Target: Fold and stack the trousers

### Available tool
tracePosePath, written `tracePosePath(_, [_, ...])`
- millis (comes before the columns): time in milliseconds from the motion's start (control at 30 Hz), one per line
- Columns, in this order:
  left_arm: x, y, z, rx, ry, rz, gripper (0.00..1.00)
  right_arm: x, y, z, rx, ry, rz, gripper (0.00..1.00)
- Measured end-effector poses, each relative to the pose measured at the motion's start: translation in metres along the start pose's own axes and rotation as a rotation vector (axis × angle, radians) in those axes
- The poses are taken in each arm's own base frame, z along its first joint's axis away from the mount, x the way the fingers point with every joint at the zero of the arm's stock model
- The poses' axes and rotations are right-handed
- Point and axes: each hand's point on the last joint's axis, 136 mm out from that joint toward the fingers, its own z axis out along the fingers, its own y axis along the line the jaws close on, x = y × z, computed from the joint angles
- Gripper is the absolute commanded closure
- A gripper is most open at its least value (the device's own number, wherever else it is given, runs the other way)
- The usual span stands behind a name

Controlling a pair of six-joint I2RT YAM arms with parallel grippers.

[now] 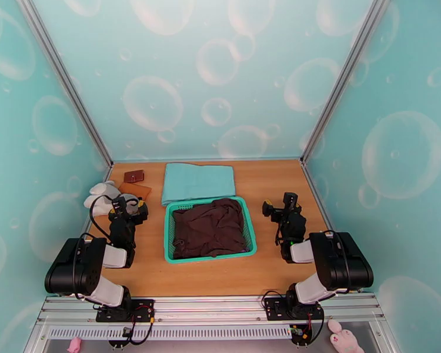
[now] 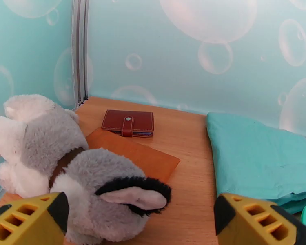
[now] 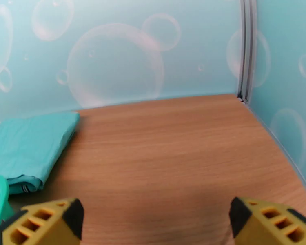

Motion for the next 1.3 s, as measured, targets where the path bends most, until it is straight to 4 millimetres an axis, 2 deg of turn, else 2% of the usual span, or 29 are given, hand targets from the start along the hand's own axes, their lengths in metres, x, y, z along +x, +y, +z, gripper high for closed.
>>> tracePosePath(733, [0.0, -0.002, 0.0, 0.003, 0.0, 0.002, 0.01, 0.0, 0.002, 0.0, 0.005, 0.0, -0.008, 0.01])
tracePosePath(1133, [-0.004, 0.002, -0.001, -0.037, -0.018, -0.002, 0.01, 0.0, -0.008, -0.007, 0.06, -0.022, -0.006, 0.01])
tracePosePath(1233, [-0.011, 0.005, -0.005, -0.07, -0.024, 0.0, 0.01, -0.009, -0.011, -0.015, 0.098, -0.043, -0.007, 0.01])
tracePosePath(1267, [-0.018, 0.003, -0.008, -0.076, -0.035, 0.0, 0.01, -0.015, -0.011, -0.018, 0.115, -0.056, -0.009, 0.01])
tracePosePath(1300, [-0.03, -0.003, -0.014, -0.078, -0.06, -0.003, 0.01, -0.03, -0.004, -0.024, 0.132, -0.093, -0.012, 0.01])
